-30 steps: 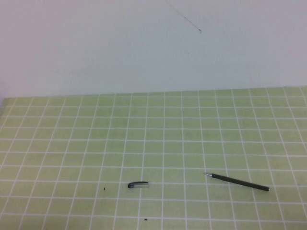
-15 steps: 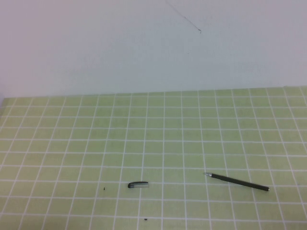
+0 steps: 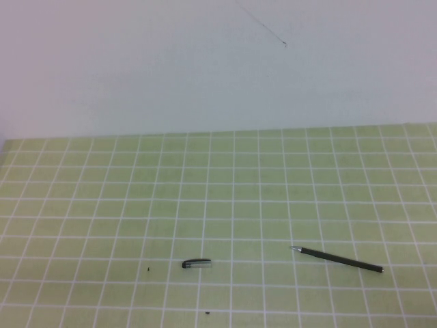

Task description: Cap the pen

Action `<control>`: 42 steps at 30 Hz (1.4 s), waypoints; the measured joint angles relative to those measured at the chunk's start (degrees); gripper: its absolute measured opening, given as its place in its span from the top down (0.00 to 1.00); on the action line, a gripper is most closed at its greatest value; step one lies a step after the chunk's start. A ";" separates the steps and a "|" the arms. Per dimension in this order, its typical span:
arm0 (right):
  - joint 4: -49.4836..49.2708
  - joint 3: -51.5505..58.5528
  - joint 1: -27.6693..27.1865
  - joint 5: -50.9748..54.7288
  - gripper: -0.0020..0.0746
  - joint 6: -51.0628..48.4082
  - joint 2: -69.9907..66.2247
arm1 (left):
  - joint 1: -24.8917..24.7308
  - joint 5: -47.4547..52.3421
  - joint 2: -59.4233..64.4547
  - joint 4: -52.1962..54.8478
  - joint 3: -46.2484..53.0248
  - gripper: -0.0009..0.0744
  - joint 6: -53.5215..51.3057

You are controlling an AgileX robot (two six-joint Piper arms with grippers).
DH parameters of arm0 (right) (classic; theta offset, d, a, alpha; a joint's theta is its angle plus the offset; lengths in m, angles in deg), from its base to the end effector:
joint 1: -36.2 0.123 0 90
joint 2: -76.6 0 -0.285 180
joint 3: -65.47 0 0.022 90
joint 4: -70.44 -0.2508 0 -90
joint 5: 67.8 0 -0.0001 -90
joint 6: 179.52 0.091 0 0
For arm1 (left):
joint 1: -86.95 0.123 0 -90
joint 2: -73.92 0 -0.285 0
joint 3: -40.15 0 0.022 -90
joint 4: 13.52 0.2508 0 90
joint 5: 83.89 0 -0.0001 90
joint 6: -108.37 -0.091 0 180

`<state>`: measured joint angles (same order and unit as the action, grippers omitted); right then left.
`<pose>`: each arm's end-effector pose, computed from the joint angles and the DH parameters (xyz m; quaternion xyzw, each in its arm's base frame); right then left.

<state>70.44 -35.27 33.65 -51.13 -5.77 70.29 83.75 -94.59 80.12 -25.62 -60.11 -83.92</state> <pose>0.0539 -0.0024 0.1762 -0.0251 0.7781 -0.0482 0.6258 0.0534 0.0005 0.2162 0.0038 0.6121 -0.0074 0.7907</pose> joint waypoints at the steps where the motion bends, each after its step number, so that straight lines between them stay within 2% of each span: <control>1: 0.54 0.00 0.00 -0.50 0.98 0.00 0.00 | 0.00 -1.44 0.00 0.10 0.00 0.99 0.00; 6: 0.66 0.00 0.00 -4.12 0.98 0.12 0.00 | 0.00 -5.25 0.00 0.09 0.00 0.99 0.00; 13: 0.66 0.00 0.00 -18.19 0.98 0.36 0.00 | 0.00 -5.46 0.00 -0.95 0.00 0.99 6.96; 16: 0.00 0.00 0.00 -19.81 0.98 0.46 0.00 | 0.00 -6.56 0.00 -0.95 0.00 0.99 6.81; 20: 0.00 0.00 0.00 -19.81 0.98 0.90 0.00 | 0.00 -13.62 0.00 -1.40 -0.12 0.99 9.84; 23: 0.00 0.00 0.00 -19.81 0.98 6.25 0.00 | 0.00 -17.28 0.00 2.03 -0.83 0.99 14.48; 28: 0.00 0.00 0.00 -20.97 0.98 7.60 0.00 | 0.00 -9.12 0.00 8.54 -7.34 0.99 14.48; 31: 0.00 0.00 0.00 -23.03 0.98 4.63 0.00 | 0.00 -4.27 0.00 13.33 -10.42 0.99 14.31; 36: 0.00 -0.10 0.00 -29.89 0.98 2.74 0.00 | 0.00 -5.58 0.00 21.72 -10.30 0.99 13.50; 40: 0.00 -0.23 0.00 -31.82 0.98 2.98 0.00 | 0.00 -1.06 0.11 20.06 -10.43 0.99 18.82; 42: -3.91 -0.23 0.00 -31.82 0.98 3.38 0.00 | 0.00 1.66 0.52 17.70 -11.38 0.99 20.75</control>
<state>66.53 -35.49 33.65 -82.95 -2.40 70.29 83.75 -92.93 80.64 -7.93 -71.49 -63.17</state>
